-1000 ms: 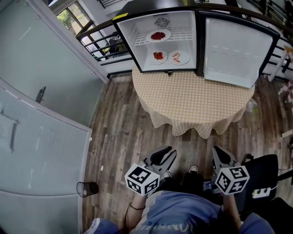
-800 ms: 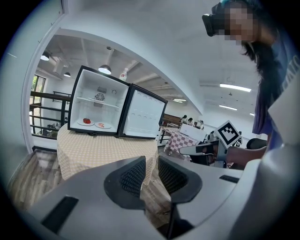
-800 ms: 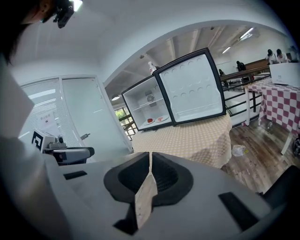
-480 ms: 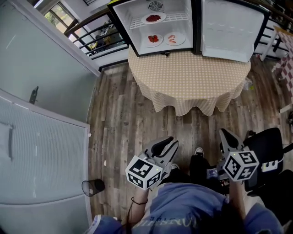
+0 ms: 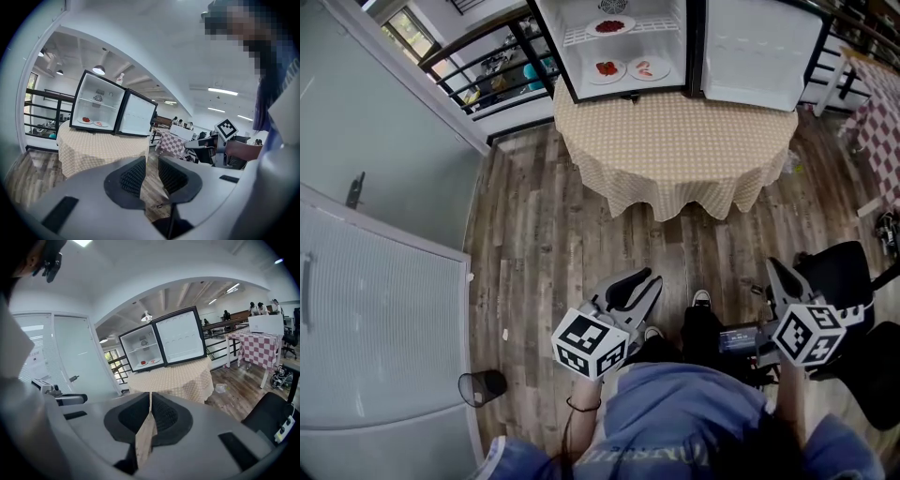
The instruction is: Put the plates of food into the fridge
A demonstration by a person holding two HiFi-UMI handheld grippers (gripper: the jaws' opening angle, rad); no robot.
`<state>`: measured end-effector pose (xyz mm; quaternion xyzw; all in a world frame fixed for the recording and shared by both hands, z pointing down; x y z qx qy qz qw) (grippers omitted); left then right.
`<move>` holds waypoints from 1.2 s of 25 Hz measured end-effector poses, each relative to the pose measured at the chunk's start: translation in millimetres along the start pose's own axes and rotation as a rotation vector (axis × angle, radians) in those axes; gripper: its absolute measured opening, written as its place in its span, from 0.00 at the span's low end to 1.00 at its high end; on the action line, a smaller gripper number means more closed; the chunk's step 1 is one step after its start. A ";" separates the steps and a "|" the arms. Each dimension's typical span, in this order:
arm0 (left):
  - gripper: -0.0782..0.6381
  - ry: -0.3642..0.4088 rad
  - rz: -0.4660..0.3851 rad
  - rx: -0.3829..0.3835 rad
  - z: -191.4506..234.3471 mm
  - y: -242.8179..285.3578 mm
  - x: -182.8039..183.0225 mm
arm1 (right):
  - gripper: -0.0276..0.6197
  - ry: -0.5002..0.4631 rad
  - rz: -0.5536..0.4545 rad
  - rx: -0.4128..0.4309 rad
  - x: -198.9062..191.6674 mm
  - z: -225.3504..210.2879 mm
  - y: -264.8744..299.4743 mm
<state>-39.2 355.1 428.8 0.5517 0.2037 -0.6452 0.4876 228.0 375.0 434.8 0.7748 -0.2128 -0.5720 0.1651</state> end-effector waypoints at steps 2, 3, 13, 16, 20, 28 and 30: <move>0.24 0.000 -0.014 -0.007 -4.0 -3.4 -0.2 | 0.09 0.007 -0.007 -0.004 -2.8 -3.8 -6.2; 0.24 0.000 -0.019 -0.010 -6.3 -5.2 -0.7 | 0.08 0.002 -0.010 -0.003 -4.8 -5.6 -8.4; 0.24 0.008 -0.039 0.004 -19.8 -28.4 -9.8 | 0.08 -0.037 -0.009 0.024 -15.9 8.2 -19.6; 0.24 0.007 -0.035 0.008 -23.3 -30.4 -14.4 | 0.08 -0.042 -0.004 0.027 -18.5 5.9 -21.3; 0.24 0.007 -0.032 0.008 -27.0 -32.1 -18.3 | 0.08 -0.043 -0.005 0.029 -21.6 3.7 -25.2; 0.24 0.023 -0.025 -0.019 -35.0 -23.8 -15.3 | 0.08 -0.016 -0.005 -0.006 -19.5 -4.6 -38.8; 0.24 0.024 -0.024 -0.024 -35.9 -22.5 -13.6 | 0.08 -0.013 -0.007 -0.010 -19.1 -7.3 -40.2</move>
Point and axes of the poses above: the fingertips, and each gripper's own axes: y forward along the fingers, z to its left, x out of its top, the point moved 5 cm from there along -y, backward along the fingers, and after that the axes turned 9 degrees about -x, right-handed, at the moved point
